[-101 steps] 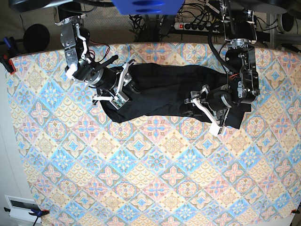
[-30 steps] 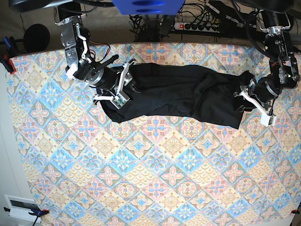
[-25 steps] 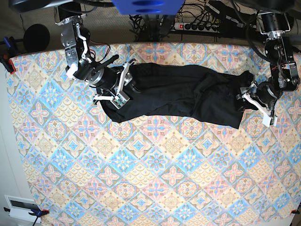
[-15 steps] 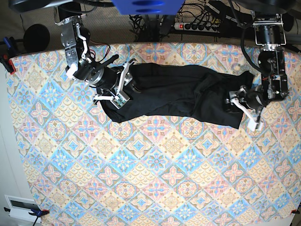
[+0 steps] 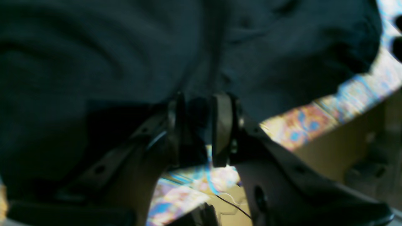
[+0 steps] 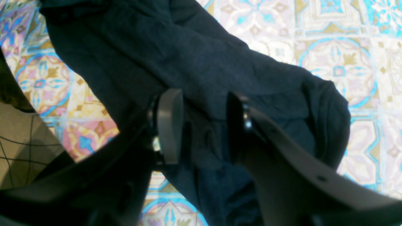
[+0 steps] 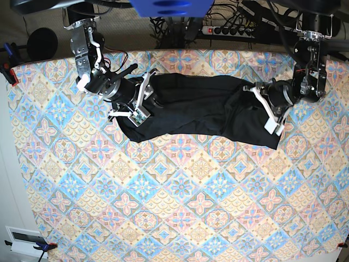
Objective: Layout the t-shirt on the table in an organized manner, then fold the t-shirt properly
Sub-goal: 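Fold the shirt end over onto the body with the left gripper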
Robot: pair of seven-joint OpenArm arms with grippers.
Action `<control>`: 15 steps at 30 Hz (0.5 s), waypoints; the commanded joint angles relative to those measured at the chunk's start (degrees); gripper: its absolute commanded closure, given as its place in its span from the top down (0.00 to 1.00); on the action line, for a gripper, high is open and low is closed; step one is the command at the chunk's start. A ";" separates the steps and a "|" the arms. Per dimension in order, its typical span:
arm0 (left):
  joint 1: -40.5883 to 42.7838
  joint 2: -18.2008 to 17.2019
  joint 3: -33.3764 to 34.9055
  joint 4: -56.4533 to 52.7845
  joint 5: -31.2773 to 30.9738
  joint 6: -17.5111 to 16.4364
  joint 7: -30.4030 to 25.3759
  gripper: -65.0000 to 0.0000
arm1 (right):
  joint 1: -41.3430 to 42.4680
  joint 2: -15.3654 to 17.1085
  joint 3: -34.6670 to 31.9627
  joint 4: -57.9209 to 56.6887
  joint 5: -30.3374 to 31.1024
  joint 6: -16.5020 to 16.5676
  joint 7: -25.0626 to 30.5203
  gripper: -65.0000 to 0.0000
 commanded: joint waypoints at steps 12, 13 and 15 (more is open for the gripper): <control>-0.61 0.71 3.23 0.79 -1.60 -0.02 -1.14 0.23 | 0.62 0.19 0.26 0.84 0.87 0.22 1.19 0.35; -1.32 1.32 2.08 0.79 -1.34 -0.02 -1.67 0.23 | 0.62 0.19 0.35 0.84 0.87 0.22 1.19 0.35; -1.84 1.76 -0.12 0.70 -1.16 0.06 -2.38 0.23 | 0.62 0.19 0.44 0.84 0.87 0.22 1.19 0.35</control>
